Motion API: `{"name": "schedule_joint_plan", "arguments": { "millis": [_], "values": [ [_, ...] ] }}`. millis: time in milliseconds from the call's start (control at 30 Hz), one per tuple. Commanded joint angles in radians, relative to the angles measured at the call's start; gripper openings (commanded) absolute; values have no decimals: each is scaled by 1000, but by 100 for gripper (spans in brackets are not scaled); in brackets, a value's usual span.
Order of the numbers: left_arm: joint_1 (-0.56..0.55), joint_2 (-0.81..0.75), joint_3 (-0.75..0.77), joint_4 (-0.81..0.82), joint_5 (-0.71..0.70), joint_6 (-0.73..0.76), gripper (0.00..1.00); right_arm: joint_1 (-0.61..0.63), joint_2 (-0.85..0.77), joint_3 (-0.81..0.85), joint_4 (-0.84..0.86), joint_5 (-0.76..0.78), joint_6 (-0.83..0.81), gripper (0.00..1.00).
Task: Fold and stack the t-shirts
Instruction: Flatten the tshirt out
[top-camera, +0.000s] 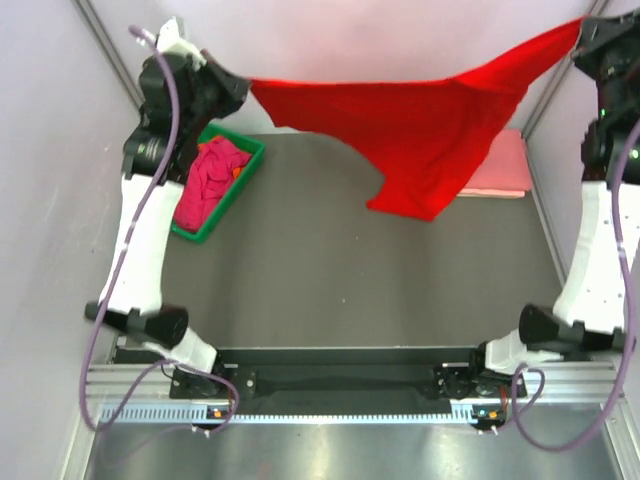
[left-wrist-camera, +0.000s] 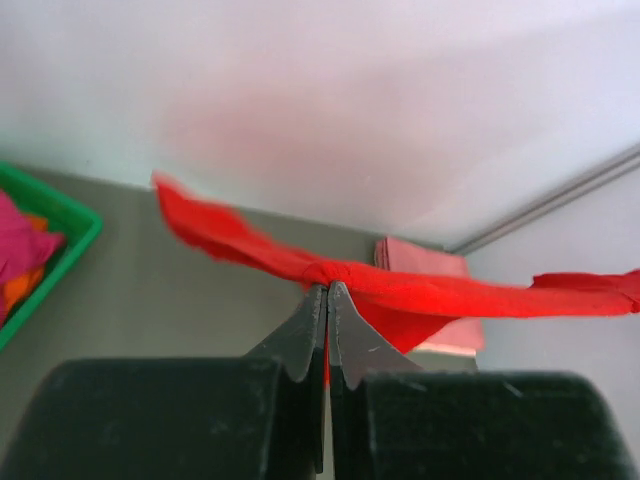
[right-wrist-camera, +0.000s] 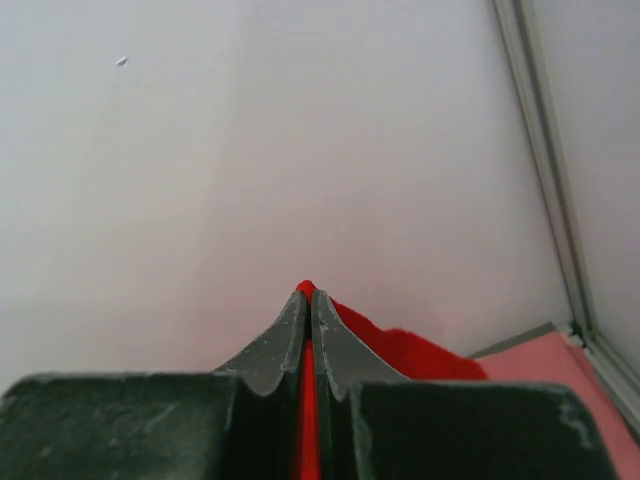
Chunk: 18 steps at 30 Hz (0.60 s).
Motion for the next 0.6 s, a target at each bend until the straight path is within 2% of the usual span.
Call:
{"name": "schedule_joint_plan", "arguments": {
  "millis": [0, 33, 100, 133, 200, 233, 333, 467, 567],
  "values": [
    [5, -206, -205, 0, 11, 23, 0, -3, -161, -146, -15, -104, 35, 0],
    [5, -249, -335, -6, 14, 23, 0, -5, -214, -188, -50, -98, 41, 0],
    [4, -372, -469, -27, -7, 3, 0, -5, -268, -310, -172, -90, 64, 0],
    [4, -415, -610, -21, -7, -11, 0, -5, -329, -416, -214, -90, 72, 0],
    [4, -545, -739, -30, -59, -29, 0, -5, -414, -560, -286, -93, 102, 0],
    [4, -587, -851, -56, -77, -37, 0, -5, -519, -731, -299, -97, 119, 0],
    [4, -746, -1034, -110, -186, -63, 0, -5, -732, -1044, -331, -146, 167, 0],
    [4, -946, -1186, -162, -318, -78, 0, -5, -905, -1263, -471, -180, 155, 0],
    [4, -1036, -1290, -167, -314, -100, 0, 7, -988, -1360, -564, -154, 120, 0]
  ]
}}
